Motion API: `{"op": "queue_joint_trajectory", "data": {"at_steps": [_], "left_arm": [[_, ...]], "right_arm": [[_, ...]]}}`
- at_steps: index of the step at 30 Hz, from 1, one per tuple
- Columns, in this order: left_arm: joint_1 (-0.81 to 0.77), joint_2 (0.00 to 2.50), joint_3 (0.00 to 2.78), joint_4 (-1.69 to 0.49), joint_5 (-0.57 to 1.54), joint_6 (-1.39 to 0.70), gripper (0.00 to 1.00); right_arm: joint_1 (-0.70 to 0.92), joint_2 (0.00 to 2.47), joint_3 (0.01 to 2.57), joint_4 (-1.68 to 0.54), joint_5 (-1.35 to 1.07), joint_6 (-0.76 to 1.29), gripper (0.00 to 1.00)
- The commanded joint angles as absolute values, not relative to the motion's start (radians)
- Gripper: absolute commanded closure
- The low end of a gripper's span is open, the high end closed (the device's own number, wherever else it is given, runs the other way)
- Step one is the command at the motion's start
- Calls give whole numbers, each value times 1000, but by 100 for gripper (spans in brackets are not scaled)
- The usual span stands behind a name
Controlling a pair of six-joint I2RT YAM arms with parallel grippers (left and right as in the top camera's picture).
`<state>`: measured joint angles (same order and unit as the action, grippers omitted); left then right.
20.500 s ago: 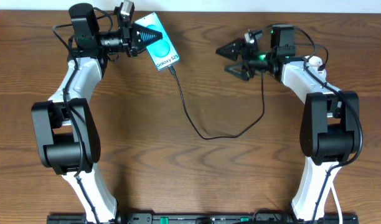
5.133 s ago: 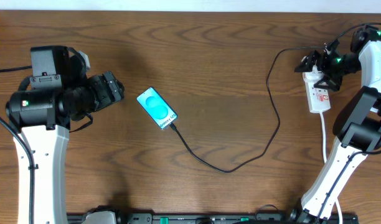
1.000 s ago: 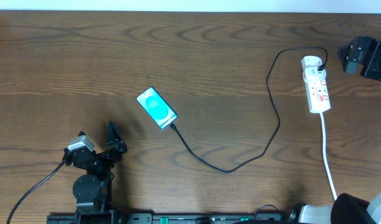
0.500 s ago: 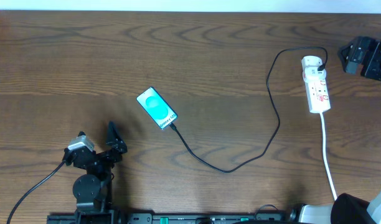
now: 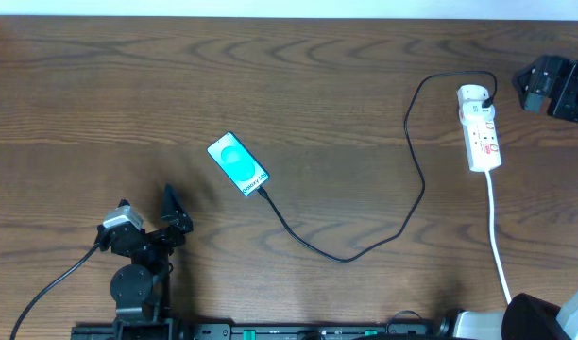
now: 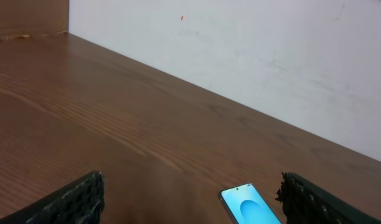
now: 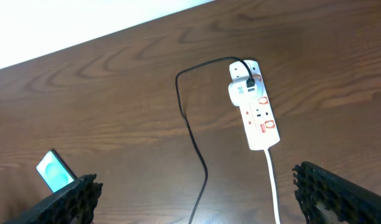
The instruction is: Plug charger to phone and switch on socket
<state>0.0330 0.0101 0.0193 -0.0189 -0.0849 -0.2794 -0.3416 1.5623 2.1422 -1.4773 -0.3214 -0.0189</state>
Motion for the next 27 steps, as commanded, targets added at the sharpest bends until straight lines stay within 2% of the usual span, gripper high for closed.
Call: {"op": "queue_joint_trajectory", "data": {"at_steps": [1, 12, 18, 27], "left_arm": [[39, 4, 4, -64, -116, -258, 10], [39, 4, 4, -64, -116, -258, 10], [39, 4, 4, -64, -116, -258, 10], [39, 4, 4, -64, -116, -258, 10]], "right_arm": [[-339, 1558, 2141, -1478, -324, -31, 1], [-329, 1512, 2101, -1387, -291, -58, 1], [-239, 1309, 1782, -1002, -291, -114, 1], [-154, 906, 1102, -273, -290, -113, 1]]}}
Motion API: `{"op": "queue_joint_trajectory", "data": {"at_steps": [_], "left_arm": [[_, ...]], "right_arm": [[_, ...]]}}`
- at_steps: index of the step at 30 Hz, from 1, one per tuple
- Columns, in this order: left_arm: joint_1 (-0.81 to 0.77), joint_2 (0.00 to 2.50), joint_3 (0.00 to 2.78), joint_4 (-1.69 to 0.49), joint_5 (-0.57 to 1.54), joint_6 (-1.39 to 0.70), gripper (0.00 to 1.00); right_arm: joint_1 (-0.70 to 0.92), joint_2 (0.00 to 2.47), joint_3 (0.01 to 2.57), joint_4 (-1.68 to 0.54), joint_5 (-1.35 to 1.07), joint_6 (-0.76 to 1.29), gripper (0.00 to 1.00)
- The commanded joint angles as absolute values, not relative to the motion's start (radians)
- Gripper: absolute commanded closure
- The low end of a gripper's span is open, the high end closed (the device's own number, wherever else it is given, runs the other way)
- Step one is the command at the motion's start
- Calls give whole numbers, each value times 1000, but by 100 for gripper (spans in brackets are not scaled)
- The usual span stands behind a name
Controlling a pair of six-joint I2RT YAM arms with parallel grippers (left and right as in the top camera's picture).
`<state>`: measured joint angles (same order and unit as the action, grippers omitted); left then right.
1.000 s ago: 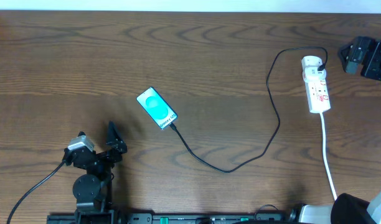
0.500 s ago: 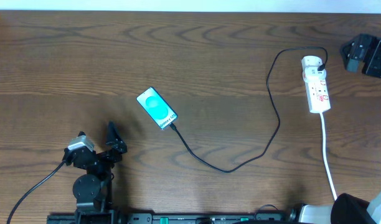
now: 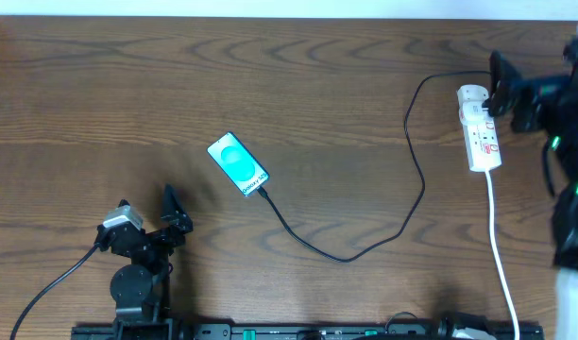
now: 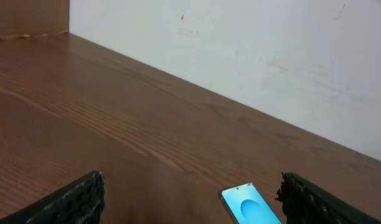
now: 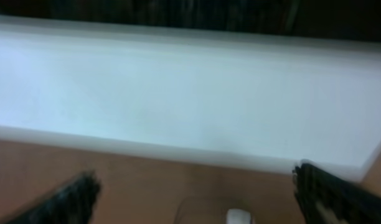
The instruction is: Plug charger to phone and switch on socket
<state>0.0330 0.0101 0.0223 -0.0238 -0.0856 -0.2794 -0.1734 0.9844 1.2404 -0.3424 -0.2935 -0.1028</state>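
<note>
The phone (image 3: 238, 163) lies face up with a lit blue screen, left of the table's middle; its top end also shows in the left wrist view (image 4: 249, 205). A black cable (image 3: 346, 257) runs from its lower end in a loop to the white charger (image 3: 473, 94) on the white power strip (image 3: 482, 140). My right gripper (image 3: 511, 97) hovers open at the strip's far end, right beside the charger. Its wrist view is blurred, with a white bit of the charger (image 5: 240, 216) low between the fingers. My left gripper (image 3: 171, 215) rests open at the front left.
The strip's white lead (image 3: 497, 246) runs toward the front edge. A white wall (image 5: 178, 93) stands behind the table's far edge. Bare wood (image 3: 128, 85) lies around the phone.
My right arm has moved from the far right edge in to the strip's far end. Its wrist view has changed from looking down on strip and cable to a blurred low view toward the wall. The left arm is unchanged.
</note>
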Motion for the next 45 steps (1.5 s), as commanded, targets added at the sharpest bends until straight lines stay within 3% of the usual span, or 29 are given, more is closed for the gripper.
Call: {"op": "queue_joint_trajectory", "data": {"at_steps": [1, 8, 13, 16, 27, 45], "left_arm": [[39, 4, 4, -64, -117, -258, 10], [39, 4, 4, -64, -117, -258, 10], [39, 4, 4, -64, -116, -258, 10], [39, 4, 4, -64, -117, -258, 10], [39, 4, 4, -64, -117, -258, 10], [39, 4, 4, -64, -117, -258, 10]], "right_arm": [[-149, 847, 1003, -170, -290, -113, 1], [-142, 476, 422, 384, -274, -113, 1], [-142, 255, 133, 508, -237, -109, 1], [-142, 154, 4, 503, -237, -95, 1], [-33, 34, 5, -81, -68, 9, 1], [30, 31, 6, -75, -36, 45, 1]]}}
